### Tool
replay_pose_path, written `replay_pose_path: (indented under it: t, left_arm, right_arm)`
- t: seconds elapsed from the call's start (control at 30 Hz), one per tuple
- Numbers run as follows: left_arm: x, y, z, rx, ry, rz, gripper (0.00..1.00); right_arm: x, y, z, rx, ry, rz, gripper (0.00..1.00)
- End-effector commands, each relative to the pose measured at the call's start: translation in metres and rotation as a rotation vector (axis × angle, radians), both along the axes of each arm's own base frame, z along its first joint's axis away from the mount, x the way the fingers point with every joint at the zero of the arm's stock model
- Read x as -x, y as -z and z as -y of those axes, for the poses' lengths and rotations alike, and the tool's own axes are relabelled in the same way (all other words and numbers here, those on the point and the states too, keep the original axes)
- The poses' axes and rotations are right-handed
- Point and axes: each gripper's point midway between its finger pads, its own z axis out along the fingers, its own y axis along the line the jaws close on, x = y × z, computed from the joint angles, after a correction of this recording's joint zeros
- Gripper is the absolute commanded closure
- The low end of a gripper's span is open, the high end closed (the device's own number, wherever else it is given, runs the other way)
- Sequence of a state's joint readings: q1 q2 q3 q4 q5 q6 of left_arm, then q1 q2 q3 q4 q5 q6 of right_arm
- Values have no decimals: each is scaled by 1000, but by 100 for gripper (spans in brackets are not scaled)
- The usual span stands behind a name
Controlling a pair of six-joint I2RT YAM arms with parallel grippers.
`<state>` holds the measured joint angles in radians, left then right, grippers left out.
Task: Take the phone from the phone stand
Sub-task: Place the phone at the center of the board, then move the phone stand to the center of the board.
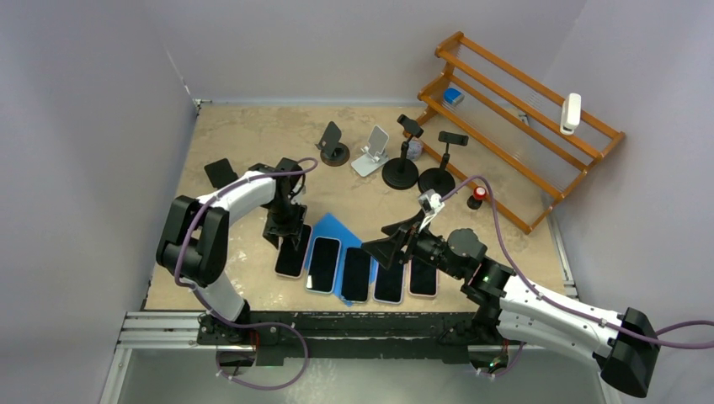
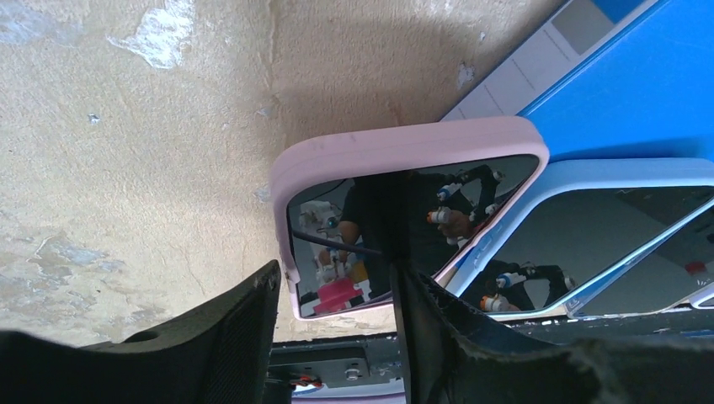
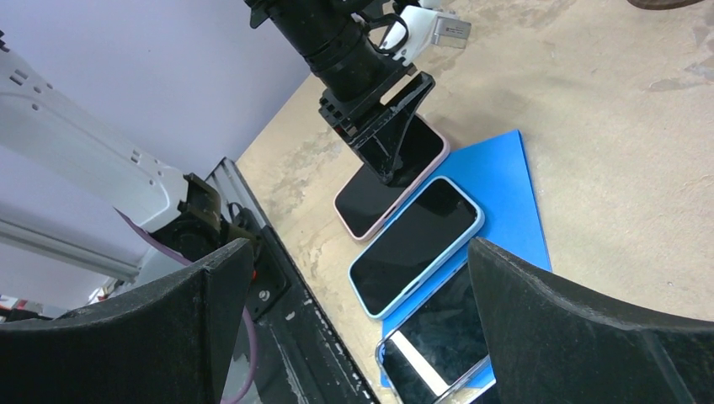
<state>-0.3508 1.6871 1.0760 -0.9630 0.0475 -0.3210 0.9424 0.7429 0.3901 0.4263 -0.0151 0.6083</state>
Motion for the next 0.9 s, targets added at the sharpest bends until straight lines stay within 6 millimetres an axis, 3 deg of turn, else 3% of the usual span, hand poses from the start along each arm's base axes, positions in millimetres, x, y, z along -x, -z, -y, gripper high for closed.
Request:
replay_pose_path:
  t: [0.0,0.23,0.67,0.87]
  left_arm:
    - [-20,7,-4,-20,-15,63,50]
    - [-30,-12,-21,-44,-73,143,39]
    - [-37,-32,-32,-50,-123,223,35]
    - [-47,-62,-37,-34,-165,340,33]
  right_arm:
    - [-5,-13,2,-19,24,39,2]
    - [-5,-15,1,-18,23,42,1]
    - [-3,-16,2,-16,20,40,1]
    - [-3,-18,2,-18,18,42,1]
